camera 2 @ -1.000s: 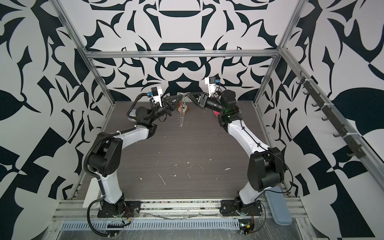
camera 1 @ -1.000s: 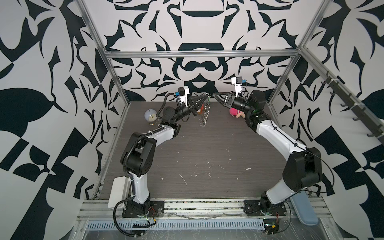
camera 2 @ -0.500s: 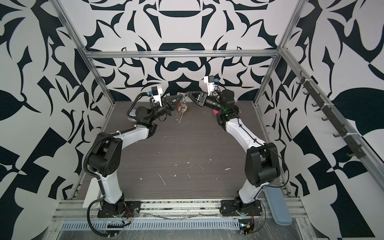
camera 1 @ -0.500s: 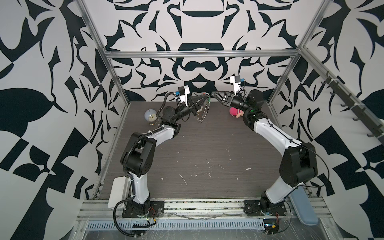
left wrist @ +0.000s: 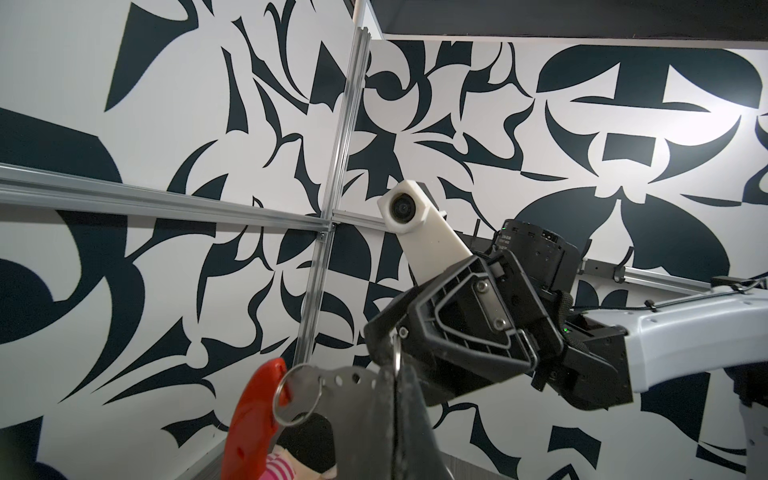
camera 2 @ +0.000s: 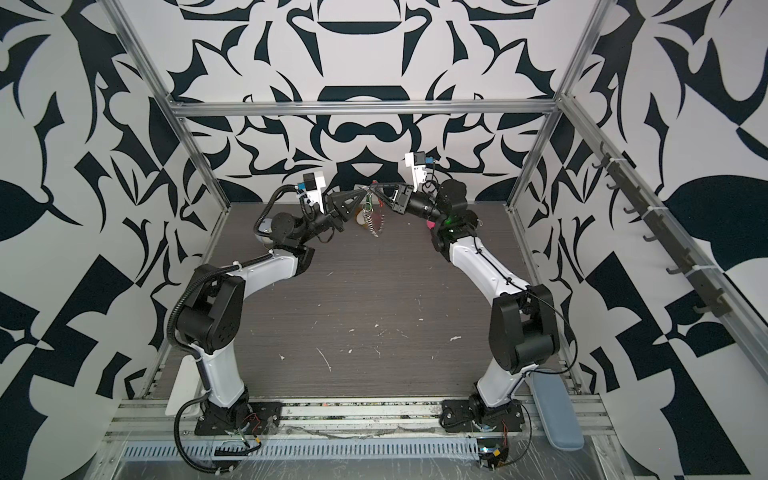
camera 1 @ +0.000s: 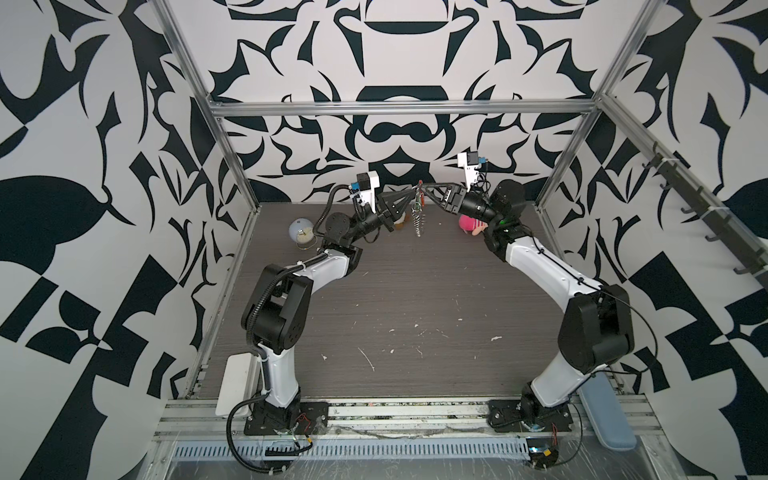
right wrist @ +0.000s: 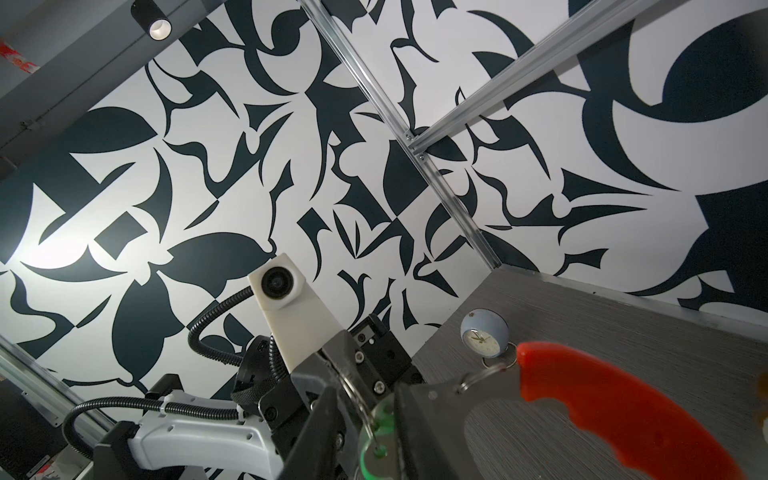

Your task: Put the keys on the keyring

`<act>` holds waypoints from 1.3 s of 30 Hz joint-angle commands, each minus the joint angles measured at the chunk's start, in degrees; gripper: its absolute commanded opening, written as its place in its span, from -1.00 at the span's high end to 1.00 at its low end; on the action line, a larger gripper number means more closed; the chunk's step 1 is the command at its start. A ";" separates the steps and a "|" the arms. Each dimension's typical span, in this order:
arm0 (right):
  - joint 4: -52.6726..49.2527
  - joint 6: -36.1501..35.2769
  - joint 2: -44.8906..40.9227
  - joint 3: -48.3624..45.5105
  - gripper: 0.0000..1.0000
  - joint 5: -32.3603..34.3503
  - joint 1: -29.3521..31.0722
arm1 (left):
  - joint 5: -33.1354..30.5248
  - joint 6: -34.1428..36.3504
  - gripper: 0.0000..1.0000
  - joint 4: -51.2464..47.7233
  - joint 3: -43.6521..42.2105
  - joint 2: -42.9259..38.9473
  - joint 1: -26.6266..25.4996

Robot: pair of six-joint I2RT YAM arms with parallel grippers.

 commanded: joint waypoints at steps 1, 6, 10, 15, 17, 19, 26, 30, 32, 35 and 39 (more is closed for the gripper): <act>3.58 0.01 -0.29 1.75 0.53 -0.87 0.45 | -0.42 -0.76 1.00 3.58 1.96 -0.12 -0.04; 3.76 0.09 -0.47 1.35 0.72 -0.57 0.49 | -0.68 -0.78 1.00 3.59 1.91 -0.20 -0.04; 4.28 0.34 -0.56 0.97 0.84 -0.40 0.54 | -1.00 -0.80 1.00 3.54 1.94 -0.29 -0.04; 5.21 0.79 -0.39 0.10 0.97 -0.30 1.04 | -1.80 -0.78 1.00 3.53 2.10 -0.54 0.03; 5.25 0.79 -0.30 -0.15 1.00 -0.27 1.46 | -2.02 -0.88 1.00 3.59 2.32 -0.49 -0.05; 5.43 0.79 -0.21 -0.69 1.00 -0.30 1.66 | -2.25 -0.98 1.00 3.55 2.49 -0.59 -0.03; 6.22 1.12 -0.21 -2.32 1.00 -0.10 1.85 | -2.57 -0.62 1.00 3.59 2.50 -1.41 -0.04; 6.74 1.73 -0.04 -2.75 1.00 -0.02 1.94 | -2.59 -0.28 1.00 3.58 2.50 -1.69 0.01; 6.85 1.93 0.14 -2.85 1.00 -0.01 2.25 | -2.61 -0.33 1.00 3.57 2.58 -1.81 -0.05; 6.84 1.91 0.59 -2.94 1.00 -0.11 3.23 | -2.66 -0.19 1.00 3.59 2.90 -1.66 -0.05; 7.08 2.01 1.24 -3.29 1.00 -0.12 4.48 | -2.55 -0.28 1.00 3.59 2.94 -1.87 -0.03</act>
